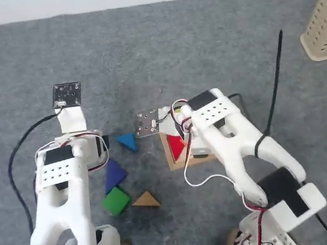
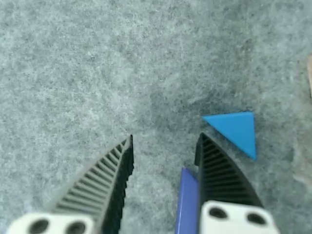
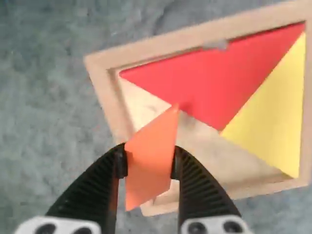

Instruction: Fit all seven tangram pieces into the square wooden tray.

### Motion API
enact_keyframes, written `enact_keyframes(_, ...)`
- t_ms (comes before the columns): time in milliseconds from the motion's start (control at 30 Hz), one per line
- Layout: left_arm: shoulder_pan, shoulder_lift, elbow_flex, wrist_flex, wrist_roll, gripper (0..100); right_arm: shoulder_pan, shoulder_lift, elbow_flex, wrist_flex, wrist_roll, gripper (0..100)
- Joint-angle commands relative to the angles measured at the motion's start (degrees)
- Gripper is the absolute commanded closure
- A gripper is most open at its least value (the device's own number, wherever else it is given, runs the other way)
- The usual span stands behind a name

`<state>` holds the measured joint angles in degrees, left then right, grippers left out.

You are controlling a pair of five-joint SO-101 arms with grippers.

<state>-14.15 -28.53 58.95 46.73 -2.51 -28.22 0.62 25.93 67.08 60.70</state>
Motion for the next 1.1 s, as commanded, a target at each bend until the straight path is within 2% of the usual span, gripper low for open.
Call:
enact_keyframes(0,0.2,-1.8,-0.1,-1.1,-0.9,80,0.6,-4.1,-0.7,-1.5,0.4,99.2)
enact_keyframes(67,0.2,-1.8,-0.1,-1.1,-0.9,80,0.9,-3.9,-1.8,-3.6,-7.6,99.2)
enact_keyframes(267,0.2,-1.8,-0.2,-1.0,-0.9,80,9.0,1.3,-13.6,-7.3,-46.1,99.2)
enact_keyframes(300,0.2,-1.8,-0.2,-0.9,-0.9,80,10.4,3.6,-15.6,-6.6,-51.0,99.2)
enact_keyframes(367,0.2,-1.8,-0.2,-0.9,-0.9,80,12.4,8.2,-18.7,-5.3,-56.3,99.2)
enact_keyframes(500,0.2,-1.8,-0.2,-0.9,-0.9,80,13.5,14.1,-22.5,-3.8,-59.4,99.2)
enact_keyframes(667,0.2,-1.8,-0.4,-0.9,-0.9,80,13.2,15.4,-23.7,-1.2,-59.4,98.8)
enact_keyframes(867,0.2,-1.8,-0.4,-1.0,-0.9,80,11.5,15.3,-23.7,0.7,-57.5,83.5)
enact_keyframes(1067,0.2,-1.8,-0.4,-1.1,-0.9,80,10.7,15.0,-24.4,0.1,-55.6,80.8)
